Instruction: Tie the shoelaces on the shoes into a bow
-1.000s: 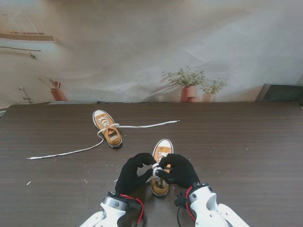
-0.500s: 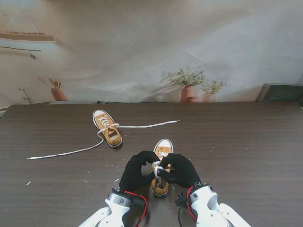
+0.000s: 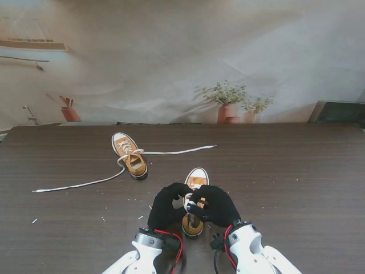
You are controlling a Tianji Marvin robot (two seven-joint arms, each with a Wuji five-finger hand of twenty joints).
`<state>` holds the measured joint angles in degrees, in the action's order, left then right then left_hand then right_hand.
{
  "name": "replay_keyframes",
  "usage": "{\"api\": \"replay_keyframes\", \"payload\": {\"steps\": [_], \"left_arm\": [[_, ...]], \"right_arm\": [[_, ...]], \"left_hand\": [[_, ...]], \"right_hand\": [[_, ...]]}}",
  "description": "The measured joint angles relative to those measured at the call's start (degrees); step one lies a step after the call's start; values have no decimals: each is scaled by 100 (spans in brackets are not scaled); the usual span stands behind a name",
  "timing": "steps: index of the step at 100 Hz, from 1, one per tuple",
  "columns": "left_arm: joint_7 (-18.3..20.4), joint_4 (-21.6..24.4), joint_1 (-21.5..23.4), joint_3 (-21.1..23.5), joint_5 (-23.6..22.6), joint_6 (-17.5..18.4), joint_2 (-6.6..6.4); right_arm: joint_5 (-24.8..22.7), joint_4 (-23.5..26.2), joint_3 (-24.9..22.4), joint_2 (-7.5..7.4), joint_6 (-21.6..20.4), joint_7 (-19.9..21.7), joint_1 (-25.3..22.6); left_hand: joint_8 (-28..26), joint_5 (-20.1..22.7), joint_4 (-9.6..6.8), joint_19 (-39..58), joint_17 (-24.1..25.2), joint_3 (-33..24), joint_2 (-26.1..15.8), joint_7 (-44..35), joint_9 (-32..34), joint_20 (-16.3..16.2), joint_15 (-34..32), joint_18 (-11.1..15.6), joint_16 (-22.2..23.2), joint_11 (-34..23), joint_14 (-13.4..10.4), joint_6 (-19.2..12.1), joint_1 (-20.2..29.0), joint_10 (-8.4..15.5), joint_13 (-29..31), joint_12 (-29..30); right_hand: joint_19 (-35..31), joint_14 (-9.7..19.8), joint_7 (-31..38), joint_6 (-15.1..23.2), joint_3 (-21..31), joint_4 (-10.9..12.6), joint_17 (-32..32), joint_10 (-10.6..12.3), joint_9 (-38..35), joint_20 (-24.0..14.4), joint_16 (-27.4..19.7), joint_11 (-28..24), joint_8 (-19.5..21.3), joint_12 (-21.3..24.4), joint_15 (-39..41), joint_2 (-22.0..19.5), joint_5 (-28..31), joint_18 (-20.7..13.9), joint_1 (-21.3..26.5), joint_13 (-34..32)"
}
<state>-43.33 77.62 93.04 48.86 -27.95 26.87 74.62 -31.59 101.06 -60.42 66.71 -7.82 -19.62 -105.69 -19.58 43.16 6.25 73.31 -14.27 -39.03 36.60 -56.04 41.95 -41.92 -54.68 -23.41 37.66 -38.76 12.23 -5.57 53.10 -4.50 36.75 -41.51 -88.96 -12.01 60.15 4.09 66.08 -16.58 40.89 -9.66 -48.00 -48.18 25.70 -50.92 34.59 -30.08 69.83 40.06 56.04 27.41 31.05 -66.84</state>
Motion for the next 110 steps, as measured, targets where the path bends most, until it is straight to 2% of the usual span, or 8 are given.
{"api": "replay_keyframes", "payload": {"steps": [15, 27, 44, 72, 87, 97, 99, 110], "left_arm": [[-5, 22, 55, 33, 45, 4, 16], [19, 41, 108, 82, 110, 16, 29], [108, 75, 183, 181, 297, 98, 31], [149, 110, 196, 241, 364, 130, 39], [396, 135, 215, 326, 479, 194, 24], [389, 140, 231, 351, 532, 242, 18], [373, 140, 235, 351, 543, 250, 19], [293, 139, 252, 360, 540, 253, 28]], "right_arm": [[-4, 12, -2, -1, 0, 28, -4], [-1, 15, 10, -1, 0, 45, -1], [9, 22, 35, -3, 3, 82, 7], [15, 11, 68, -5, 20, 103, 18], [37, 3, 85, -6, 22, 113, 35], [49, -2, 96, -6, 25, 123, 49], [52, -4, 98, -6, 26, 125, 52], [68, -11, 108, -5, 29, 136, 72]], "left_hand": [[196, 144, 0, 5, -1, 48, -86, 104, 147, 0, -7, 0, 0, 156, 53, -2, 0, 0, 0, -56], [237, 217, 0, 11, -2, 339, -363, 184, 149, 0, -10, -1, 0, 365, 61, -3, 34, -5, 0, -149], [-132, 205, -63, 11, 64, 821, -795, 482, 209, 1, -10, -18, 0, 420, 167, -6, 125, -13, 0, -154], [141, 487, -41, -6, 137, 571, -794, 827, 435, -1, 17, -68, 0, 580, 300, 110, -58, -16, 0, -36], [149, 531, -64, -29, 263, 992, -960, 979, 435, -1, 134, -71, 0, 655, 302, 120, 61, -17, 0, -29], [71, 728, -65, -41, 280, 926, -858, 1034, 574, -60, 134, -73, 0, 784, 371, 399, 50, -18, 0, -132], [70, 784, 7, -42, 280, 851, -813, 1036, 599, -66, 135, -73, 0, 786, 372, 451, 44, -18, 0, -152], [10, 859, 17, -43, 280, 800, -769, 1033, 740, -80, 135, -74, 0, 787, 372, 517, 7, -18, 0, -245]], "right_hand": [[0, 0, -53, 24, -1, 0, 0, -35, -3, 0, 0, -2, -4, 0, 0, 0, 0, 0, -1, 0], [0, 0, -62, 56, -4, 0, 0, -35, -3, 0, 0, -2, -61, 0, 0, 0, -4, 0, -3, 0], [0, 0, -62, 69, -5, 0, 0, -19, -3, -3, 1, -1, -75, 0, 0, 0, -4, -1, -5, 0], [0, 0, -62, 68, -5, 0, 0, -10, -3, -4, 1, -1, -79, 0, 0, 12, 4, -2, -5, 0], [0, 0, -62, 66, -5, 0, 0, -9, -3, -4, 1, -1, -87, 0, 0, 22, 15, -2, -5, 0], [0, 0, -62, 66, -5, 0, 0, -8, -3, -4, 1, -1, -88, 0, 0, 22, 12, -2, -5, 0], [0, 0, -62, 66, -5, 0, 0, -8, -3, -4, 1, -1, -88, 0, 0, 22, 12, -2, -5, 0], [0, 0, -63, 66, -5, 0, 0, -8, -3, -4, 1, -1, -88, 0, 0, 22, 10, -2, -5, 0]]}}
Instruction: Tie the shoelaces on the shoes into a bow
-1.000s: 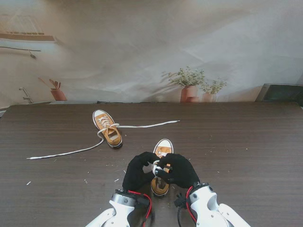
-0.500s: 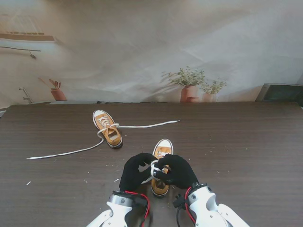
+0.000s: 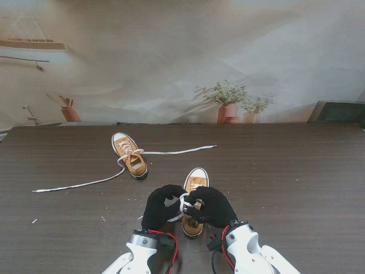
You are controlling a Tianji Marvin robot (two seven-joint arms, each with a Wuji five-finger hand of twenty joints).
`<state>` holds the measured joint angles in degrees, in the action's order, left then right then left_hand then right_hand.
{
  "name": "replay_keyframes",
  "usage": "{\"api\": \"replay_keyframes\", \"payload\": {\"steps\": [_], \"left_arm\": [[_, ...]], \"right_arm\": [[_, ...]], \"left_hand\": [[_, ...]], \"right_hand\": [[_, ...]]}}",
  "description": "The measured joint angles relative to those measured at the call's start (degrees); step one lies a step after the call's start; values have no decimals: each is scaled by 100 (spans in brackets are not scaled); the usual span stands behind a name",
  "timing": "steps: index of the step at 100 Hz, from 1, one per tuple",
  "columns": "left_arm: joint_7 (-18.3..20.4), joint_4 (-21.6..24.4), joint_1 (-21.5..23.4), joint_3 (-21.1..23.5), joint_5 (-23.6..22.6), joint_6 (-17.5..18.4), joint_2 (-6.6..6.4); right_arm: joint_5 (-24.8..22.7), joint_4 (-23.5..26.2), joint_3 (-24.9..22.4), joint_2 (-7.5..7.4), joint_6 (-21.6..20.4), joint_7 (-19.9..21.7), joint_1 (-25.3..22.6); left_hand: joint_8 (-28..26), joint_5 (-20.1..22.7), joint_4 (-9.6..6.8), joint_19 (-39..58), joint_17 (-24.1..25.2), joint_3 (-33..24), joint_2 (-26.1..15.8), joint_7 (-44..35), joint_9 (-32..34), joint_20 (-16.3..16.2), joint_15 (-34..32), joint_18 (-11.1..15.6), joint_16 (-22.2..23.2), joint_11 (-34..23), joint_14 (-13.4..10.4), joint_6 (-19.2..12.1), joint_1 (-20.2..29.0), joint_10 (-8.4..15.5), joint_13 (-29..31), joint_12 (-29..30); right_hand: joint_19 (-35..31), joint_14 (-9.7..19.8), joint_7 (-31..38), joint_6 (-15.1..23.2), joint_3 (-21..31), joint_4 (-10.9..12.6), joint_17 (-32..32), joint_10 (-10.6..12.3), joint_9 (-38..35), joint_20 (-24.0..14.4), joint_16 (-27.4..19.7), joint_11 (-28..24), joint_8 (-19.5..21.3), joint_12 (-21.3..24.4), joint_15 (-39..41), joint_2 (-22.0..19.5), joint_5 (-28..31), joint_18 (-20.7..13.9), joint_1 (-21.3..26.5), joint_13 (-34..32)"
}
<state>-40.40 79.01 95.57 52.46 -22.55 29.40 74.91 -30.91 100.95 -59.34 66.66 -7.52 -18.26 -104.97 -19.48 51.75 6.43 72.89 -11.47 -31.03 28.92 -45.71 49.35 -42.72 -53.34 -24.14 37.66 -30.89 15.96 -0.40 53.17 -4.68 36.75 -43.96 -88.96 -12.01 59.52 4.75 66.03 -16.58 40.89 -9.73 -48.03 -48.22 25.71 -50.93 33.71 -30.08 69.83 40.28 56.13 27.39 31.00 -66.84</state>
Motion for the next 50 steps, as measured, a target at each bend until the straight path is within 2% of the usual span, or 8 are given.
{"api": "replay_keyframes", "payload": {"steps": [21, 50], "left_arm": [[-186, -13, 21, 41, -79, -21, 21], [-319, -37, 40, 145, -112, -42, 42]], "right_arm": [[17, -6, 6, 1, 8, 4, 16], [30, -8, -15, 9, 45, -23, 19]], "left_hand": [[-152, 150, 0, 0, -37, -11, 61, 7, 227, -47, 2, -1, 0, 270, -1, 107, -40, 0, 0, -151], [-152, 214, 0, 2, -114, -10, 61, 65, 285, -49, 2, -1, 0, 340, -3, 127, -44, 0, 0, -200]], "right_hand": [[0, 0, -1, 0, 0, 0, 0, 2, -1, 0, 0, 0, 0, 0, 0, 35, 0, 0, 0, 0], [0, 0, -10, 3, 0, 0, 0, 2, -3, 0, 0, 0, -15, 0, 0, 68, 0, 0, -2, 0]]}}
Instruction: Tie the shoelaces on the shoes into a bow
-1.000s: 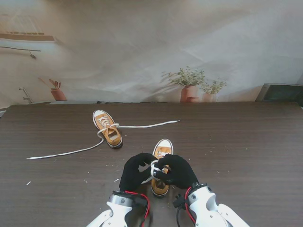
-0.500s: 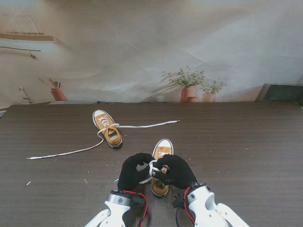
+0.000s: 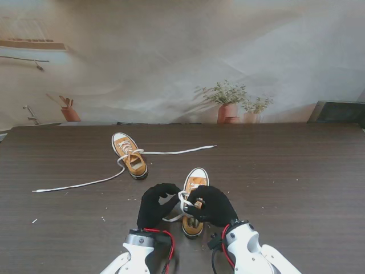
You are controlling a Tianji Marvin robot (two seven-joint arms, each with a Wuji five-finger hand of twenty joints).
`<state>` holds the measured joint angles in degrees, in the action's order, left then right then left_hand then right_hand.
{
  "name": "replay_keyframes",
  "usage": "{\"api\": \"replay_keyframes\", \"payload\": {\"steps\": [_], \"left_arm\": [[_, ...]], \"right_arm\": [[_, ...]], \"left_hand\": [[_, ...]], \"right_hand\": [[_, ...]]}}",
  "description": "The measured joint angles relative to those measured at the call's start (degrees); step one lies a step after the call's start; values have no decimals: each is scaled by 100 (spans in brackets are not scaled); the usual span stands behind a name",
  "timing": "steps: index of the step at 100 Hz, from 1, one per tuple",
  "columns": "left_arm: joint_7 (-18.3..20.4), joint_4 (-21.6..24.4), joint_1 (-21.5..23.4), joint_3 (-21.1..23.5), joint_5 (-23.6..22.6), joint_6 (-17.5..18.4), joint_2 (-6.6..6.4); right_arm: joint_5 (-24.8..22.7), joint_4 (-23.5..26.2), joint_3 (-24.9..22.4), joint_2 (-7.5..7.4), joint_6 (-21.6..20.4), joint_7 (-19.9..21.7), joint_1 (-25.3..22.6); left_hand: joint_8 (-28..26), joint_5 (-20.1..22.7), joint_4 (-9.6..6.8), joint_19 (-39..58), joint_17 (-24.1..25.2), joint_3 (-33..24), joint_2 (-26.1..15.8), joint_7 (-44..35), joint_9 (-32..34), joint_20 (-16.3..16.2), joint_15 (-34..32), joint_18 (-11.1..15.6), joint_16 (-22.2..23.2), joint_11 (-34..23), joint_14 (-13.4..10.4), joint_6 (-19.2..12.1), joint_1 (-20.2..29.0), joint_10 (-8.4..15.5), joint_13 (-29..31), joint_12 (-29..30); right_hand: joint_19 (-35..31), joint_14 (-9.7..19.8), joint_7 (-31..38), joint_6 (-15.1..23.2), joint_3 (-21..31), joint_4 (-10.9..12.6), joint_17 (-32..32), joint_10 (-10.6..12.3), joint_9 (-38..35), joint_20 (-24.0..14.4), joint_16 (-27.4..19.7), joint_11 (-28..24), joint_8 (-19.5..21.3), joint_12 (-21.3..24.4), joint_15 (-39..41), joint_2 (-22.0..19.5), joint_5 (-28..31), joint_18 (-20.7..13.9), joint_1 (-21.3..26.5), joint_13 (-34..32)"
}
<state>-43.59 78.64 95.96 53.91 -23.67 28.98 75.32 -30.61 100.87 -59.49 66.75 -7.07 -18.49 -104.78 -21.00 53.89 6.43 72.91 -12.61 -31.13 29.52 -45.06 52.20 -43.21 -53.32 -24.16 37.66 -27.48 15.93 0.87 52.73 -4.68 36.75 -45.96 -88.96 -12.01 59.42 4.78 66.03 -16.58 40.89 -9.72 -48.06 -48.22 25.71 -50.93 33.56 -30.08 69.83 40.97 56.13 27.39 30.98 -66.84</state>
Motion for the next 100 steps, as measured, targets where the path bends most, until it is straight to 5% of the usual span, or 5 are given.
{"api": "replay_keyframes", "payload": {"steps": [30, 44, 61, 100], "left_arm": [[29, 58, 44, 32, -46, -109, -16], [207, 107, 76, 43, -62, -142, -70], [172, 88, 65, -2, -117, -144, -85], [336, 131, 59, -97, 87, -69, -80]], "right_arm": [[8, 8, -30, 21, 117, -103, -11], [21, 9, -31, 22, 117, -102, -13], [26, 9, -42, 23, 101, -98, -17], [34, 7, -58, 22, 34, -92, -32]], "left_hand": [[0, 1, 0, 3, -29, 71, -60, 30, -1, -1, 0, 0, 0, 3, -3, 1, -1, 7, 0, -7], [412, -141, -114, 3, 98, 598, -278, 148, -710, -1, 0, 0, 0, -114, -73, -9, 212, 20, 0, 139], [678, -783, -114, 3, 115, 437, -94, 825, -1173, -1, 15, -1, 0, -345, -152, -8, 237, 24, -114, 582], [605, -781, -114, 3, 173, 329, -113, 523, -1102, -1, 15, -1, 0, -263, -190, -10, 366, 24, -120, 423]], "right_hand": [[0, -71, -65, 183, 18, 0, 0, 0, -55, 0, 0, 59, -281, 0, 0, 105, 62, 0, -97, 0], [0, -74, -65, 188, 18, 0, 0, 0, -55, 0, 0, 60, -298, 0, 0, 105, 62, 0, -98, 0], [0, -75, -65, 193, 18, 0, 0, 0, -55, -1, 0, 60, -310, 0, 0, 105, 62, 0, -98, 0], [0, -75, -65, 194, 18, 0, 0, 0, -55, -46, 0, 60, -356, 0, 0, 105, 62, 0, -99, 0]]}}
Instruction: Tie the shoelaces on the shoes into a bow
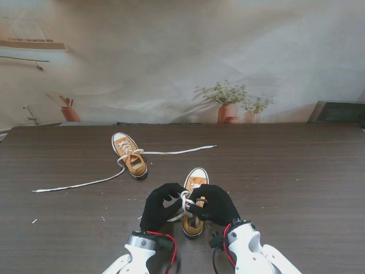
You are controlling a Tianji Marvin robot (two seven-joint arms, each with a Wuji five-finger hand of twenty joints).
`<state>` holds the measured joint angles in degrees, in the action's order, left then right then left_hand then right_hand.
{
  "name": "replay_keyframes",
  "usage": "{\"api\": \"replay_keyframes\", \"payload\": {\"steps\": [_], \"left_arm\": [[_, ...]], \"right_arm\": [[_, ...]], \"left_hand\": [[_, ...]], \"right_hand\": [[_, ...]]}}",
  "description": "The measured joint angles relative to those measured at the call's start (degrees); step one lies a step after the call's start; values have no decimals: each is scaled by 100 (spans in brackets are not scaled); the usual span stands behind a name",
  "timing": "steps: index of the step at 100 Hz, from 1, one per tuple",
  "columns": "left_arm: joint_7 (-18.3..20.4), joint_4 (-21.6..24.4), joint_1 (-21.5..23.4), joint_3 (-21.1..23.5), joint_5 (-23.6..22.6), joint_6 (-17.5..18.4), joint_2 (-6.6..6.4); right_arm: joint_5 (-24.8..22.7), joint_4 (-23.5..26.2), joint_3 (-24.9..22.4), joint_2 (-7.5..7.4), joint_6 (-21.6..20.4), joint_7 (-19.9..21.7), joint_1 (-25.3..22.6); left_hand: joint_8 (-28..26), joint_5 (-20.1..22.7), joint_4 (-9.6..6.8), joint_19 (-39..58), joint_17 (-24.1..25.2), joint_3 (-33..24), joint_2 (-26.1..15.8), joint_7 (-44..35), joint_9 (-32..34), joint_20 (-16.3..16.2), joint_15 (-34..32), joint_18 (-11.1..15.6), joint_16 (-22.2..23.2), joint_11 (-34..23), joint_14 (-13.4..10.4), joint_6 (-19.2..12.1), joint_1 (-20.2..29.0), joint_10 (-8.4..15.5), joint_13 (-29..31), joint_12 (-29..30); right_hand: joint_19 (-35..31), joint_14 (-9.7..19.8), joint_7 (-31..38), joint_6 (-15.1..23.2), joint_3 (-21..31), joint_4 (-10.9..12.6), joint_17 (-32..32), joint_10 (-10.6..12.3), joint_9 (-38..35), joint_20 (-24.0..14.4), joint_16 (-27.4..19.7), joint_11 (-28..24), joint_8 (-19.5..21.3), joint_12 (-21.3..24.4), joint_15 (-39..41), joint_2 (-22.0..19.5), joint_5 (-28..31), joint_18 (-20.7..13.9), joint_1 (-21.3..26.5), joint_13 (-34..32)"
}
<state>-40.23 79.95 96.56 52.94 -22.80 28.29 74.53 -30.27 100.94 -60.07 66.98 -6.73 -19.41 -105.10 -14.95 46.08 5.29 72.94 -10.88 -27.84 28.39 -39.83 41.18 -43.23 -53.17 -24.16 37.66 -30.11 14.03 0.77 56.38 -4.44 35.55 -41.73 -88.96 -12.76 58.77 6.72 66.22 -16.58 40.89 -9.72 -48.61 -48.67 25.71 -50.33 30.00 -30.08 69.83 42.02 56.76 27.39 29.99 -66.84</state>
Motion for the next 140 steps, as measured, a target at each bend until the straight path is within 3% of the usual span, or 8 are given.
{"api": "replay_keyframes", "payload": {"steps": [24, 29, 35, 55, 71, 77, 92, 140], "left_arm": [[-2, 0, -2, -37, 106, 3, 20], [-2, 0, -5, -50, 134, 3, 27], [-1, -1, -11, -67, 171, 4, 39], [57, 6, -23, -80, 285, 8, 60], [79, 46, -15, -77, 325, -10, 62], [57, 56, -9, -73, 325, -34, 66], [-152, 53, -3, -54, 289, -118, 102], [-230, -23, -6, 112, 166, -261, 113]], "right_arm": [[0, -2, 2, -1, -10, 11, -1], [0, -3, 4, -1, -12, 11, -1], [0, -4, 5, -1, -13, 11, -1], [-5, -4, 5, -2, -12, 11, -1], [-4, -2, 3, -2, -11, 18, -1], [-4, -1, -1, -2, -11, 18, -2], [-1, 1, -12, -1, -15, 15, -8], [-20, -9, -35, 2, 86, -1, 1]], "left_hand": [[0, 46, 0, 0, 1, 14, -70, -132, 4, 0, 0, 0, 0, 50, 0, 0, 0, 0, 0, -110], [-10, 71, 0, 0, 1, 80, -75, -300, 78, 0, 0, 0, 0, 52, 0, -343, -3, 0, 0, -128], [-36, 71, 0, 0, 1, 80, -138, -492, 137, 0, 0, 0, 0, 53, 0, -352, -3, 0, 0, -156], [-757, 49, 3, -3, 39, 435, -264, -893, 127, -6, 0, 0, 0, -8, 0, -351, -11, 0, 0, -210], [-1117, -35, -43, -7, 63, 388, -264, -1019, 109, -7, 0, 0, 0, -141, 0, -231, -18, -25, 0, -285], [-1190, -168, -43, -8, 63, 110, -257, -1200, 40, -10, 0, 0, 0, -232, 0, -174, -139, -164, 0, -310], [-1191, -172, -44, -8, 61, -217, -113, -1381, 46, -62, -4, 0, 0, -294, 0, -113, -262, -167, 0, -426], [-977, -157, -44, -8, -71, -219, -107, -1414, 219, -69, -8, 0, 0, -206, 0, -115, -263, -165, 9, -483]], "right_hand": [[0, 0, 0, 0, 1, 0, 1, 0, 0, -2, 0, 0, -1, 0, 0, 0, 0, 1, 0, 0], [0, 0, 0, 0, 1, 0, 1, 0, 0, -3, 0, 0, -1, 0, 0, 0, 0, 1, 0, 0], [0, 0, 0, 0, 1, 0, 6, 0, 0, -3, 0, 0, -1, 0, 0, 0, 0, 1, 0, 0], [0, 0, 0, 0, 1, 0, 17, 0, -1, -3, 0, 0, -1, 0, 0, 0, 0, 1, 0, 0], [0, 0, 4, 0, 1, 0, 18, 0, -1, -3, 0, 0, -1, 0, 0, 0, 0, 1, 0, 0], [0, 0, 4, 0, 1, 0, 18, 0, -1, -3, 0, 0, -1, 0, 0, 0, 0, 1, 0, 0], [0, 0, 4, 0, 1, 0, 19, 0, -1, -3, 0, 1, -1, 0, 0, 0, 0, 1, 0, 0], [0, 0, 4, 0, 41, 0, 21, 1, -1, -4, 0, 2, -90, 0, 0, 82, 68, 1, -1, 0]]}}
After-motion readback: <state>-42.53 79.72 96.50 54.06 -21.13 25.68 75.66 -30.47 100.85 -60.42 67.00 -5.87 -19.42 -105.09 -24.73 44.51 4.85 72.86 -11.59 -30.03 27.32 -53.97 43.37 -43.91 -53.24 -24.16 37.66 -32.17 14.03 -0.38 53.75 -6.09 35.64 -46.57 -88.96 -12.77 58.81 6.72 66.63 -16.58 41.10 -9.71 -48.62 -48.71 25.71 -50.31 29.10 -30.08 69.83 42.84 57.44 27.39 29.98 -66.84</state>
